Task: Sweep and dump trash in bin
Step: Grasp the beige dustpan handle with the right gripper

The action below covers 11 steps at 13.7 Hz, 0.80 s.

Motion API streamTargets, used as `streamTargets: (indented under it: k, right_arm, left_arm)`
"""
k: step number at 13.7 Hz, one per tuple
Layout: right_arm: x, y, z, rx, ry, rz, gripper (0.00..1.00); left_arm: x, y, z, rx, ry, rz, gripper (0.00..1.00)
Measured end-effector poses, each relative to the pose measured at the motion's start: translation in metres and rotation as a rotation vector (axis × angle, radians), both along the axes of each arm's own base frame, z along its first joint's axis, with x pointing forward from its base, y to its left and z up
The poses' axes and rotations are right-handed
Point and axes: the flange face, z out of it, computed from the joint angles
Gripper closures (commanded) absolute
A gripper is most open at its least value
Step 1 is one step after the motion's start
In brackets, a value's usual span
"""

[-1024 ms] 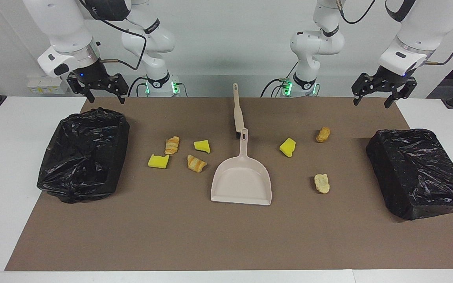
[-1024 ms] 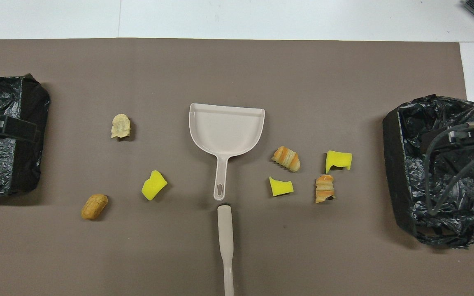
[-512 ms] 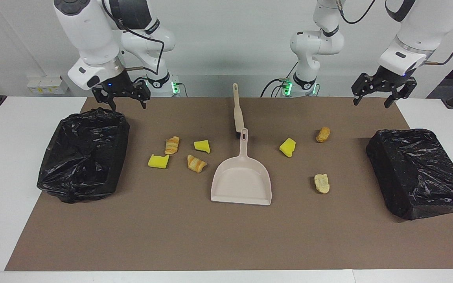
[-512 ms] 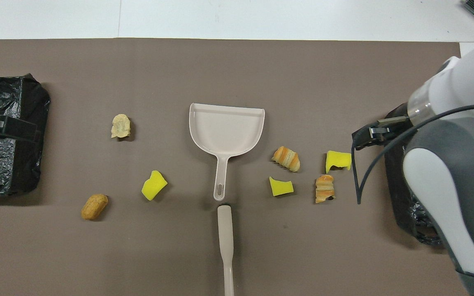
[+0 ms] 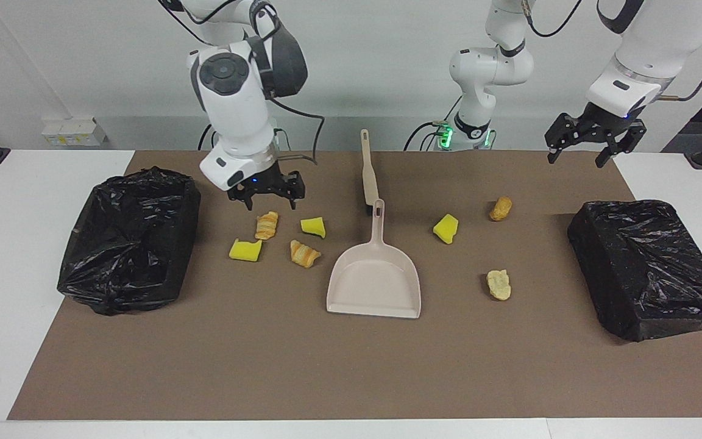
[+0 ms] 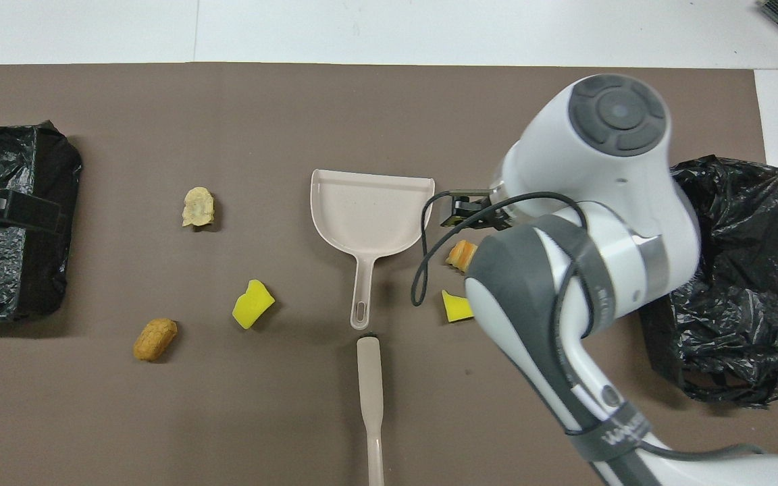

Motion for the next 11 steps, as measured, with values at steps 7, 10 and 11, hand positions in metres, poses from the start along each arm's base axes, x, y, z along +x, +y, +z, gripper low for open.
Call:
streamTargets:
  k: [7,10,11]
  right_arm:
    - [-0.049,0.15,-0.071,-0.041,-0.042,-0.096,0.0]
    - [-0.057,0.178,-0.099,-0.046,-0.081,-0.069,0.0]
    - [-0.055,0.178,-0.104,-0.047,-0.084,-0.07,0.0]
  left_arm:
    - [0.0,0.0,0.0,0.0,0.0,0.0,0.0]
    - [0.0,0.0,0.0,0.0,0.0,0.0,0.0]
    - [0.0,0.0,0.0,0.0,0.0,0.0,0.0]
